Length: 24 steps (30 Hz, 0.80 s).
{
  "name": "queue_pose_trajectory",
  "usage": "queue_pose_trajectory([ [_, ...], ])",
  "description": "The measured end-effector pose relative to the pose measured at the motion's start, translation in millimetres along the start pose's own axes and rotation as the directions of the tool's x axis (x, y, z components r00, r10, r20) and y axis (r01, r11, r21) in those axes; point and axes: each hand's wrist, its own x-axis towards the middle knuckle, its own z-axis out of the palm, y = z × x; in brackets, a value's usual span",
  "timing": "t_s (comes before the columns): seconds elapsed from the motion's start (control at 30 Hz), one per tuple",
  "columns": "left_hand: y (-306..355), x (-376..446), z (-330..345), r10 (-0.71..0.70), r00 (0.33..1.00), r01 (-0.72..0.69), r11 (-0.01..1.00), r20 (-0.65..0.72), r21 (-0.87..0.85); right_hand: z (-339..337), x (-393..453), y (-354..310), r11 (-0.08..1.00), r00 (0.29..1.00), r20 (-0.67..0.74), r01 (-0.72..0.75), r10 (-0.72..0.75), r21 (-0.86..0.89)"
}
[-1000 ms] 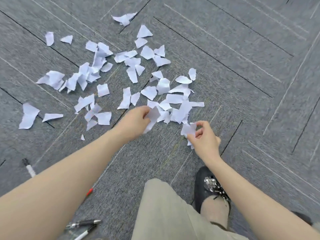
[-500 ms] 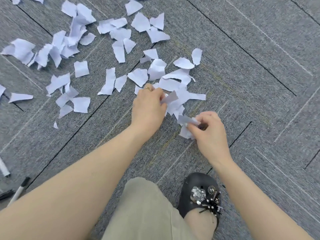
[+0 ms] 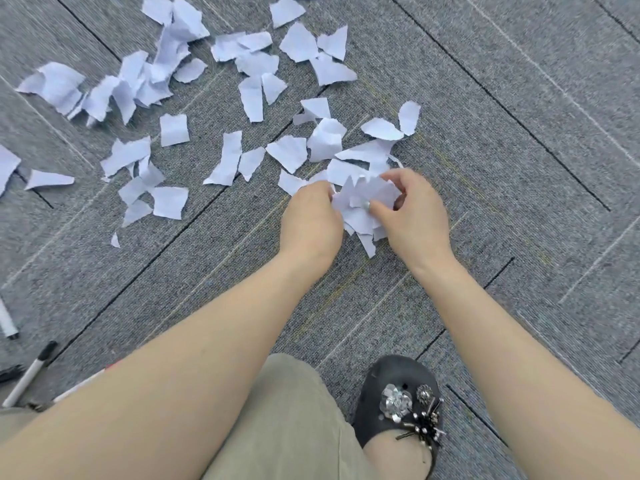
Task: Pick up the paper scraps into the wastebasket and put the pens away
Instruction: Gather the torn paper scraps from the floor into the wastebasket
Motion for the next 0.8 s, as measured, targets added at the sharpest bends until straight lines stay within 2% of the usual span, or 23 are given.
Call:
queue_pose_trajectory([
  [0.1,0,-3,-3,0.011,1.000,-0.009,0.996,-0.022,0.090,-1,5,1,0.987,0.997,-0.005,0.073,-0.075,-0.144],
  [0.17,-2,-4,-3,0.010,0.998,0.000,0.989,-0.067,0.151,-4,7,0,0.982,0.994,-0.001,0.106,-0.108,-0.154],
  [0.23,-6,-3,-4,-0.018,0.993,0.037,0.986,-0.115,0.162,-6,9,-2,0.991,0.993,0.026,0.117,-0.115,-0.061],
  [0.33,-9,1,-11,-0.085,0.982,0.088,0.996,-0.167,0.010,-6,13,-8,0.990,0.993,0.077,0.079,-0.088,0.113],
  [0.43,-9,7,-17,-0.128,0.977,0.110,0.988,-0.171,-0.109,-3,24,-16,0.973,0.999,0.005,0.043,-0.046,0.228],
  [0.53,-11,12,-23,-0.136,0.974,0.118,0.987,-0.181,-0.108,-3,40,-25,0.963,0.997,-0.071,0.038,-0.020,0.265],
  [0.6,-12,15,-24,-0.116,0.978,0.102,0.991,-0.174,-0.084,-5,50,-29,0.983,0.995,-0.087,0.058,-0.043,0.173],
  [0.67,-12,16,-22,-0.093,0.982,0.084,0.994,-0.164,-0.067,-6,59,-31,0.997,0.993,-0.097,0.073,-0.072,0.001],
  [0.73,-12,16,-20,-0.077,0.985,0.069,0.996,-0.154,-0.053,-7,67,-30,0.980,0.991,-0.114,0.051,-0.074,-0.191],
  [0.8,-11,17,-19,-0.079,0.986,0.074,0.996,-0.144,-0.043,-10,73,-30,0.954,0.991,-0.115,0.030,-0.067,-0.298],
])
